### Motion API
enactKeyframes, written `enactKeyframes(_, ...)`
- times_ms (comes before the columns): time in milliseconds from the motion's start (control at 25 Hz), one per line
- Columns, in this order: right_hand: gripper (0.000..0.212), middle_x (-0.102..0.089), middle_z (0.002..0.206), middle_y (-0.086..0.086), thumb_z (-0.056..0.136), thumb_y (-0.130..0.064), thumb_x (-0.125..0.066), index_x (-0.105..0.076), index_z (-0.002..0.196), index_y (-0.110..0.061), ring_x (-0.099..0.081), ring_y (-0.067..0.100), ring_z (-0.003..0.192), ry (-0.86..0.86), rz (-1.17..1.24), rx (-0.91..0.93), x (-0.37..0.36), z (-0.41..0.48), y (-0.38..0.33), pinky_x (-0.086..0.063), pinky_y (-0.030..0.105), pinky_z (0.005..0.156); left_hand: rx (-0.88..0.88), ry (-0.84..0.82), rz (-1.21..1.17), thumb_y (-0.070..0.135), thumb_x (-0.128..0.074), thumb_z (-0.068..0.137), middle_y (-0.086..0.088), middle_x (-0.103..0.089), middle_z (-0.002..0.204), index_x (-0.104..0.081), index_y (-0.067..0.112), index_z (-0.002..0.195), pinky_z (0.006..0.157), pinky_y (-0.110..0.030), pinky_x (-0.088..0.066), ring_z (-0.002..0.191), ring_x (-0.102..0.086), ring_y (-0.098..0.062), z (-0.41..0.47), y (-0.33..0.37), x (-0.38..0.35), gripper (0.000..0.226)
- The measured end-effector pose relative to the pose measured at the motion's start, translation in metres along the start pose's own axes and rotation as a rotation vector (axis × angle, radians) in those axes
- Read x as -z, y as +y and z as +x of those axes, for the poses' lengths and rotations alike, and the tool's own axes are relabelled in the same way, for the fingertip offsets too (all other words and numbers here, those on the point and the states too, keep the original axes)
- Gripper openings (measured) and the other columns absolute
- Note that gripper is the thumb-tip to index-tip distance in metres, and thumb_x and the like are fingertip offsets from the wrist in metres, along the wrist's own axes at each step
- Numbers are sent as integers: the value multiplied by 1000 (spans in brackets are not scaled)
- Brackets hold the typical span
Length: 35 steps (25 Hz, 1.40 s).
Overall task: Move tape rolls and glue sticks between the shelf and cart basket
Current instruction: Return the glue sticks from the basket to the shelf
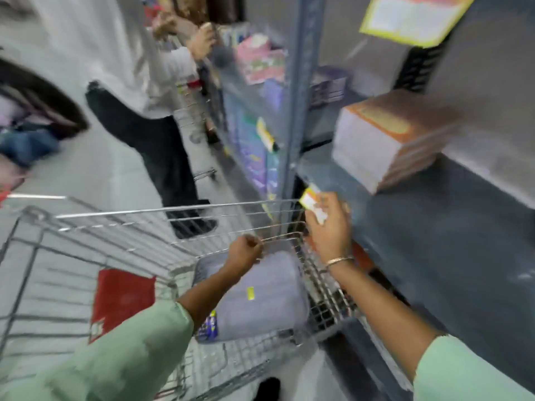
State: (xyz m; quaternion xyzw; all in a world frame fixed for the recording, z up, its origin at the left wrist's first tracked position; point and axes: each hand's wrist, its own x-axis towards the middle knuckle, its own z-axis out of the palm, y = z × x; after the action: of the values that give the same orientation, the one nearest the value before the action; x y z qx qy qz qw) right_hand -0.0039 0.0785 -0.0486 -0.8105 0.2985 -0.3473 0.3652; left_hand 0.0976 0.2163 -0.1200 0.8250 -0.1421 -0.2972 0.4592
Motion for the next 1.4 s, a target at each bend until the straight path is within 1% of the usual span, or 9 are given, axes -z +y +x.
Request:
enactKeyframes(120, 24, -68, 98, 28, 77, 1, -65, -61, 101, 4, -60, 41, 98, -452, -109, -306, -107, -22, 28, -48, 45, 86, 290, 40, 37, -1, -54, 91, -5, -52, 40, -47, 10, 52, 42, -20, -42, 28, -48, 0, 21, -99, 40, 41)
enactKeyframes(200, 29, -67, 111, 26, 80, -4, -66, -61, 108, 3, -61, 38, 107, -696, -196, -435, -167, -51, 53, -49, 40, 88, 456, 34, 113, 4, -60, 89, -10, -60, 35, -52, 7, 51, 46, -23, -42, 32, -53, -6, 30, -155, 49, 39)
enactKeyframes(320, 36, -65, 121, 21, 82, -12, -70, -62, 113, 3, -60, 33, 113, -957, -295, -504, -232, -104, 87, -49, 36, 90, 571, -12, 307, 10, -60, 88, -30, -70, 101, -68, -11, 93, 81, -34, -54, 93, -69, -34, 43, -215, 45, 22)
enactKeyframes(400, 34, -65, 120, 21, 81, -12, -71, -63, 111, 3, -61, 33, 113, -1041, -333, -546, -263, -136, 105, -50, 36, 89, 564, -114, 412, 8, -53, 92, -33, -62, 118, -60, -14, 109, 92, -38, -48, 110, -61, -39, 50, -241, 37, 30)
enactKeyframes(640, 25, -65, 121, 23, 88, -7, -55, -67, 110, -1, -61, 36, 115, -1098, -523, -571, -321, -188, 142, -51, 42, 94, 517, -192, 518, 4, -53, 90, -29, -58, 126, -58, -10, 117, 100, -37, -41, 119, -55, -37, 71, -280, 12, 31)
enactKeyframes(920, 28, -66, 119, 22, 93, -8, -46, -65, 111, 0, -62, 36, 114, -1063, -613, -513, -336, -201, 156, -53, 41, 91, 600, -16, 463, -2, -57, 83, -29, -64, 114, -62, -9, 103, 88, -42, -51, 107, -61, -40, 73, -282, 0, 22)
enactKeyframes(1200, 35, -66, 115, 22, 83, -28, -69, -64, 105, -1, -63, 37, 107, -1029, -543, -540, -306, -170, 149, -53, 39, 82, 654, 12, 437, 8, -60, 87, -25, -63, 117, -61, -7, 106, 87, -40, -52, 109, -61, -38, 68, -277, -4, 24)
enactKeyframes(1320, 16, -65, 98, 25, 81, -20, -70, -60, 78, -7, -61, 33, 90, -950, -432, -515, -278, -132, 137, -47, 35, 69, 552, 10, 399, 13, -68, 81, -28, -64, 91, -63, -4, 80, 75, -39, -51, 98, -64, -39, 64, -249, 4, 18)
enactKeyframes(1400, 27, -64, 89, 25, 80, -13, -69, -48, 63, -14, -54, 28, 77, -847, -334, -494, -249, -104, 124, -38, 31, 62, 464, 77, 340, 10, -65, 81, -24, -60, 68, -45, 7, 54, 59, -33, -40, 85, -65, -40, 63, -216, 5, 34)
